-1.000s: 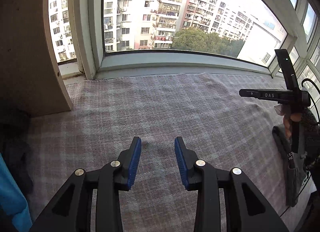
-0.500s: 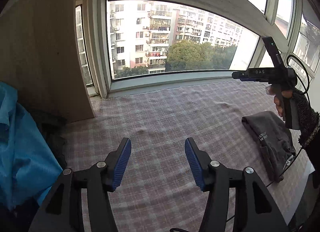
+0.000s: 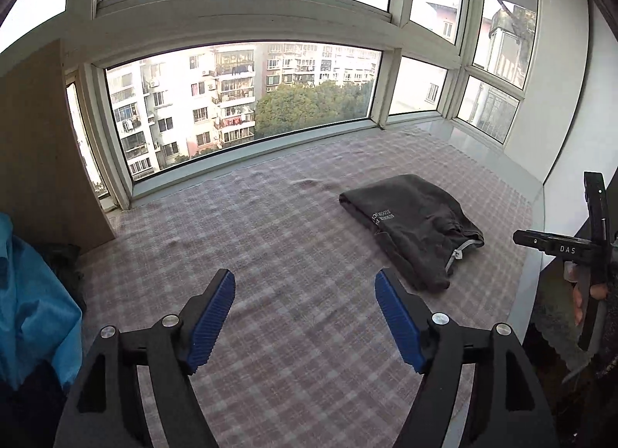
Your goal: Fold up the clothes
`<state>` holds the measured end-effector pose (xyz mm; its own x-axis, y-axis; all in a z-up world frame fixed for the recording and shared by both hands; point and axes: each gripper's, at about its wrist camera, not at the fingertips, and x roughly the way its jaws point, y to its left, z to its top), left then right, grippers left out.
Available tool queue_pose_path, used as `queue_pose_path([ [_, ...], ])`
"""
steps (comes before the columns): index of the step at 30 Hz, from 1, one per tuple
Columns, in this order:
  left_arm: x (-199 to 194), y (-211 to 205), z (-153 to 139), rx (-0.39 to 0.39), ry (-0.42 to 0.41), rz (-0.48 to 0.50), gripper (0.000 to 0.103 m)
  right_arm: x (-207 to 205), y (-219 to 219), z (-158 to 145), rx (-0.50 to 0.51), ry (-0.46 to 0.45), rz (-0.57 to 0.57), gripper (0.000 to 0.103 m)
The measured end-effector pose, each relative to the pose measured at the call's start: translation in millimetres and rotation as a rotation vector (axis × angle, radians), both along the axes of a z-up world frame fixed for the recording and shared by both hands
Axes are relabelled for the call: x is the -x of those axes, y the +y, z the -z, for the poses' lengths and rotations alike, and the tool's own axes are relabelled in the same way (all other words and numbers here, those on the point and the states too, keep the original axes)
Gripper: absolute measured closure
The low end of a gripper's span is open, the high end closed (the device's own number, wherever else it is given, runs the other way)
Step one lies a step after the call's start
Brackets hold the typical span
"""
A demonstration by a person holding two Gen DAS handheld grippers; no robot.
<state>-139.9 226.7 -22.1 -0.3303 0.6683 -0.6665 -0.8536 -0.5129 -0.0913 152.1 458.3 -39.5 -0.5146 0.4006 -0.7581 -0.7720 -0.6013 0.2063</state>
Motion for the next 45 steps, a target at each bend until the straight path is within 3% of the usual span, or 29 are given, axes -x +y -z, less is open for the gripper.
queue_pose_path([
  [4,-39.1,13.2,-8.9,0.003,0.031,0.091,0.029,-18.7,-32.6,-10.7,-0.061,-0.044,0.048,0.035],
  [8,-67.1,21.8,-12.7,0.002,0.033,0.167,0.028,-26.1,-36.7,-14.2,-0.116,-0.008,0.024,0.035],
  [12,-77.7,28.4,-6.6,0.014,-0.02,0.219,0.028,-37.3,17.4,3.7,-0.068,0.031,0.018,0.035],
  [15,-79.5,48.7,1.9,0.042,-0.032,0.259,0.028,-45.7,76.9,25.5,-0.028,0.035,0.043,0.042],
  [20,-61.9,130.0,2.6,0.053,-0.007,0.319,0.028,-38.1,163.5,71.3,0.035,-0.018,0.065,0.058],
  [25,-30.1,260.0,3.3,0.06,-0.058,0.396,0.028,-18.8,219.1,121.3,0.106,-0.043,0.047,0.059],
  [31,-32.8,411.4,56.8,0.169,-0.125,0.529,0.033,-7.3,245.9,158.5,0.203,0.035,0.046,0.059],
  [33,-42.1,442.4,80.3,0.216,-0.152,0.592,0.049,-2.3,249.3,163.2,0.214,0.047,0.029,0.059],
  [36,-45.6,463.5,108.9,0.266,-0.193,0.643,0.051,4.3,252.9,162.2,0.232,0.063,-0.004,0.06],
  [38,-42.1,472.2,125.7,0.296,-0.221,0.643,0.051,10.6,250.7,161.0,0.244,0.047,-0.045,0.091],
  [39,-38.2,475.4,132.3,0.309,-0.23,0.629,0.052,14.0,247.4,159.4,0.238,0.02,-0.061,0.095],
  [42,-28.5,482.3,147.7,0.327,-0.268,0.601,0.052,10.8,240.0,147.4,0.221,-0.007,-0.086,0.097],
  [45,-29.8,485.3,160.4,0.353,-0.224,0.584,0.05,4.3,237.7,143.4,0.227,-0.039,-0.08,0.097],
])
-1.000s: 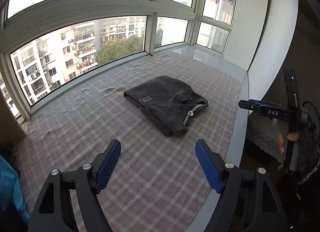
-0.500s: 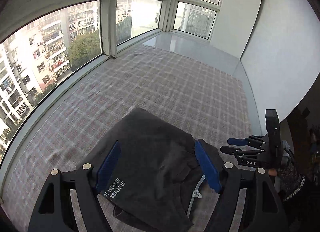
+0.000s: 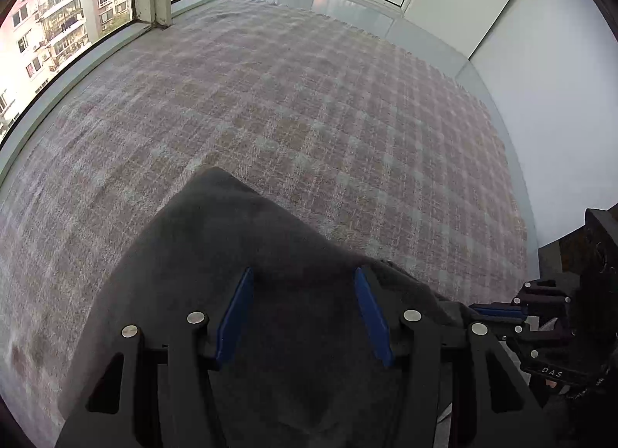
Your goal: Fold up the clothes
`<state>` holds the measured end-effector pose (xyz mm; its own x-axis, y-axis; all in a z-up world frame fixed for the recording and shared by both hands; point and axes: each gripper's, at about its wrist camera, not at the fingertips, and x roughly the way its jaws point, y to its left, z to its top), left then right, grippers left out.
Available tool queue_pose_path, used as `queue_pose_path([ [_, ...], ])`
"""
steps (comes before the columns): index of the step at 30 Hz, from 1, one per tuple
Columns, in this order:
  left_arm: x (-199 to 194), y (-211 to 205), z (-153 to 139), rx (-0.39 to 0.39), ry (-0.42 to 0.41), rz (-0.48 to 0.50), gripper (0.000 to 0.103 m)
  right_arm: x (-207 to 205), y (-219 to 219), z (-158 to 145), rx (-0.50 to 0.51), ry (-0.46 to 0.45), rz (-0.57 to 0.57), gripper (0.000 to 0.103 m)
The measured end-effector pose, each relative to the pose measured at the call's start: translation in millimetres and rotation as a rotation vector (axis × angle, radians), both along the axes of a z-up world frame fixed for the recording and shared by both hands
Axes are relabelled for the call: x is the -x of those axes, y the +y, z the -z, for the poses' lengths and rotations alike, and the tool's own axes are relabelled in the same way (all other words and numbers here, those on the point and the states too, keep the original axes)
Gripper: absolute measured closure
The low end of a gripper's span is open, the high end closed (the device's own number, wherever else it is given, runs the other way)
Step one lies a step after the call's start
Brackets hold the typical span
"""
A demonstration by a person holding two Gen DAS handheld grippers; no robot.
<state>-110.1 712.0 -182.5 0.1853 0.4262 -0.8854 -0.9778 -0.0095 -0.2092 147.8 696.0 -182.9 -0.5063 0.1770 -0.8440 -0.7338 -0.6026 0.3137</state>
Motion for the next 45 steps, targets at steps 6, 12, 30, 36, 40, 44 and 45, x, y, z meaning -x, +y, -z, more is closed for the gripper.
queue_pose_path([
  [6,-13.3,-12.7,-0.7,-0.037,0.047,0.028,0.05,7.3,-16.7,-29.8,-0.195,-0.068,0.018,0.085],
  [12,-11.6,-88.6,-45.3,-0.158,-0.037,-0.009,0.049,46.8,-7.4,-31.8,-0.165,0.072,-0.104,0.085],
  [30,-30.0,-293.2,-115.1,-0.302,0.083,-0.33,0.034,54.1,-145.9,-140.3,-0.399,0.071,-0.052,0.047],
  [36,-34.6,-382.1,-186.1,-0.442,0.191,-0.472,0.024,57.2,-240.0,-182.6,-0.508,0.051,-0.062,0.034],
  [40,-48.8,-437.2,-207.2,-0.465,0.249,-0.503,0.024,46.9,-293.3,-197.4,-0.529,0.04,-0.025,0.034],
  [44,-65.9,-485.3,-218.2,-0.479,0.284,-0.501,0.024,41.2,-341.2,-200.4,-0.534,0.019,-0.024,0.034],
  [45,-69.1,-497.2,-220.7,-0.48,0.284,-0.506,0.024,39.6,-354.1,-200.4,-0.538,0.014,-0.027,0.034],
])
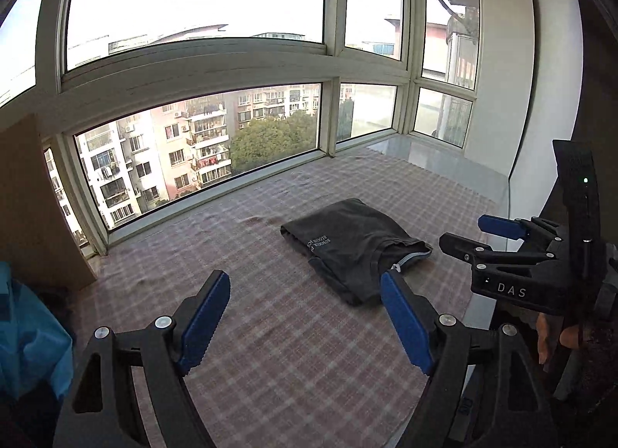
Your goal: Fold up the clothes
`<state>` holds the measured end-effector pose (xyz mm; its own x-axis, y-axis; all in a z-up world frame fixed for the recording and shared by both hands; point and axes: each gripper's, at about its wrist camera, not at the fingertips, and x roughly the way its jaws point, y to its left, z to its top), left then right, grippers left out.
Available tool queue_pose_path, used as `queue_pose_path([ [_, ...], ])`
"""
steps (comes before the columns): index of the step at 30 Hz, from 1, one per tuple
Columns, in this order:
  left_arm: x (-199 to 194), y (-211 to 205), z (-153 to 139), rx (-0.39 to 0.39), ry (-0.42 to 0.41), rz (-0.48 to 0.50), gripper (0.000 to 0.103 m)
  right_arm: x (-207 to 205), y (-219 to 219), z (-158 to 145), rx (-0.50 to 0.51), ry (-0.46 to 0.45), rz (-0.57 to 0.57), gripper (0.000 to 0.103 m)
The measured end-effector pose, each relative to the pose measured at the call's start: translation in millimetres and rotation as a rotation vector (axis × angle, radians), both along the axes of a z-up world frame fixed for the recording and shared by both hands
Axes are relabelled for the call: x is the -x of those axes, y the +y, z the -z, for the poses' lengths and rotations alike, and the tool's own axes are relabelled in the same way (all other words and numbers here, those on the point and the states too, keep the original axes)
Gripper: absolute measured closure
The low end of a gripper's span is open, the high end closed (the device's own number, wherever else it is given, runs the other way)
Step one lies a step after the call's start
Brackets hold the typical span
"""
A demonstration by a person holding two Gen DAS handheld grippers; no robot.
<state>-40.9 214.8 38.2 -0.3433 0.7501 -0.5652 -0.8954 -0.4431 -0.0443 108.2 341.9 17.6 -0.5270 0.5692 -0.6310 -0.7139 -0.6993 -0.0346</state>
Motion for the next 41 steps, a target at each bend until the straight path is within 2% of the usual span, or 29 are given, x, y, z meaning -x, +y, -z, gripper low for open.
queue_pose_path([
  [6,-16.0,-59.8,-6.3,-0.007,-0.026,0.016,0.024,-14.5,-61.6,-2.8,-0.008,-0.013,0.014,0.034],
  [15,-35.1,-110.3,-14.6,-0.037,-0.066,0.069,0.024,-38.4,-102.0,-16.0,-0.057,-0.005,0.048,0.034],
  [23,-56.5,-121.7,-29.5,-0.079,-0.024,0.123,0.024,-44.0,-115.9,-26.1,-0.097,0.001,0.06,0.034],
  [32,-64.1,-124.7,-34.1,-0.1,0.01,0.137,0.024,-40.0,-119.5,-18.2,-0.086,-0.021,0.055,0.034],
  [36,-60.9,-124.9,-37.5,-0.113,-0.017,0.14,0.024,-39.0,-120.0,-18.1,-0.089,-0.023,0.058,0.034],
  [41,-50.5,-125.6,-40.3,-0.143,-0.094,0.125,0.024,-38.8,-119.2,-18.5,-0.095,-0.027,0.069,0.034],
])
